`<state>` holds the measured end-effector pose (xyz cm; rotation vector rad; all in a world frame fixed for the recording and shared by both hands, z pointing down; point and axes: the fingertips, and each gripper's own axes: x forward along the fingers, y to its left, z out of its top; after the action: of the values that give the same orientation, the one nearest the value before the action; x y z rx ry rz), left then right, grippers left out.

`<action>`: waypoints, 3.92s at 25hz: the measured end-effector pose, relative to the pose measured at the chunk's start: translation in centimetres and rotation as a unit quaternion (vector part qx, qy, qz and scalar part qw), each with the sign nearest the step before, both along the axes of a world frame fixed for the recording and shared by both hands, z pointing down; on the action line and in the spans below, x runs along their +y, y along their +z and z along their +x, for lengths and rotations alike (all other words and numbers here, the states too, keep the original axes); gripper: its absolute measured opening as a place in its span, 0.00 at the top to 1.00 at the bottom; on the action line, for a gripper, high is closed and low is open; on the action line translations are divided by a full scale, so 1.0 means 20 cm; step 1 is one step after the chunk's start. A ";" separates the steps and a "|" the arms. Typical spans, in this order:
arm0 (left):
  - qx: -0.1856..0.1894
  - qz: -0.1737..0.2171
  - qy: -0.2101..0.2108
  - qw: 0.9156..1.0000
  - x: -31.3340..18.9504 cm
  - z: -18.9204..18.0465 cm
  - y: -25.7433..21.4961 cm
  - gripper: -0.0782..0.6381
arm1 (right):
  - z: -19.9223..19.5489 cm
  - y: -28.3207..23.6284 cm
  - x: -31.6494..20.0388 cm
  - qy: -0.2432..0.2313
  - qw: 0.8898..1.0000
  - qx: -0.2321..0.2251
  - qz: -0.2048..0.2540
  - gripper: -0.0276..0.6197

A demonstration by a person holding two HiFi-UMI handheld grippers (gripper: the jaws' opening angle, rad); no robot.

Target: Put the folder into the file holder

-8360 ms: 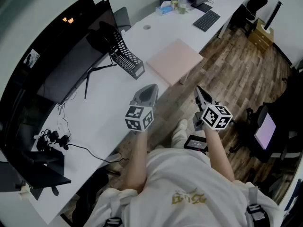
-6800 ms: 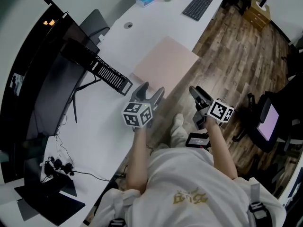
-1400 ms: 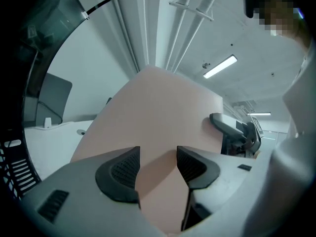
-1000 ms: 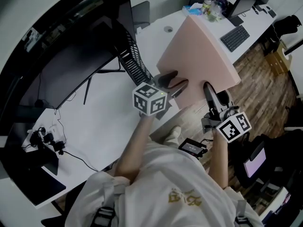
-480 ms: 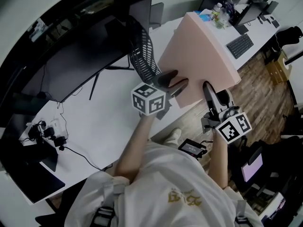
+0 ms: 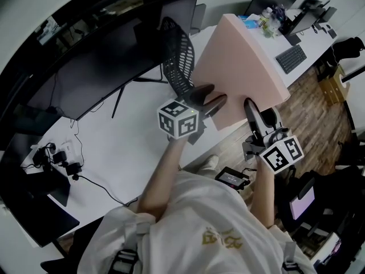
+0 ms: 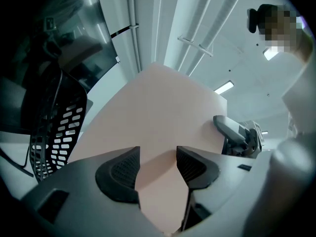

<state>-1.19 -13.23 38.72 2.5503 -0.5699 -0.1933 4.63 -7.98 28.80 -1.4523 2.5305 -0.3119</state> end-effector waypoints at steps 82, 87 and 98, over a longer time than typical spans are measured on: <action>0.069 -0.121 -0.128 0.982 -0.51 -0.47 0.41 0.60 | -0.43 0.39 -0.58 -0.049 0.999 0.006 -0.008 0.66; 0.063 -0.125 -0.133 0.981 -0.52 -0.47 0.42 0.61 | -0.43 0.42 -0.58 -0.051 0.999 0.008 -0.010 0.66; 0.064 -0.148 -0.138 0.977 -0.51 -0.49 0.50 0.62 | -0.45 0.48 -0.58 -0.046 0.999 0.022 -0.010 0.66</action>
<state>-11.04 -23.40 48.70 2.1497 -0.8356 -0.3401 -4.47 -19.53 38.45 -1.3664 2.6415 -0.3247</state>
